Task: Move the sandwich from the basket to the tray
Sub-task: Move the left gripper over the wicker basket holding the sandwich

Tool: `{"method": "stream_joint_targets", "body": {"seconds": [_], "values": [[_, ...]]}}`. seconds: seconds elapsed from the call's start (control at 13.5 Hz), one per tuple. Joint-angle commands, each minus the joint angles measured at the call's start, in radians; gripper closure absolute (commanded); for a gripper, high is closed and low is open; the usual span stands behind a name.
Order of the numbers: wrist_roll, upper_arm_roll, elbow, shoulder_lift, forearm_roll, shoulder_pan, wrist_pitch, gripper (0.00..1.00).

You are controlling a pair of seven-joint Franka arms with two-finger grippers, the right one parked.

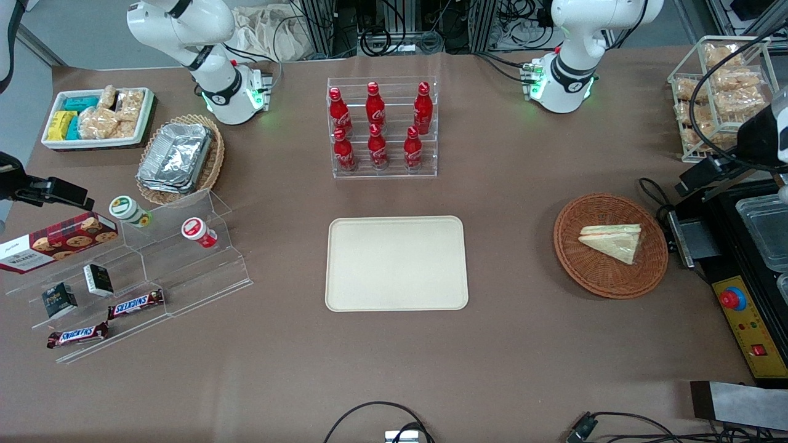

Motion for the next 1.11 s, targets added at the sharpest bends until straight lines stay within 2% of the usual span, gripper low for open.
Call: {"method": "stream_joint_targets", "body": {"seconds": [0.0, 0.15, 0.44, 1.03], "values": [[-0.077, 0.001, -0.031, 0.008, 0.015, 0.005, 0.005, 0.0], [-0.168, 0.032, -0.089, -0.006, 0.01, 0.014, 0.054, 0.0], [-0.185, 0.039, -0.305, -0.091, -0.001, 0.071, 0.216, 0.0], [-0.306, 0.039, -0.603, -0.162, -0.002, 0.082, 0.483, 0.0]]}}
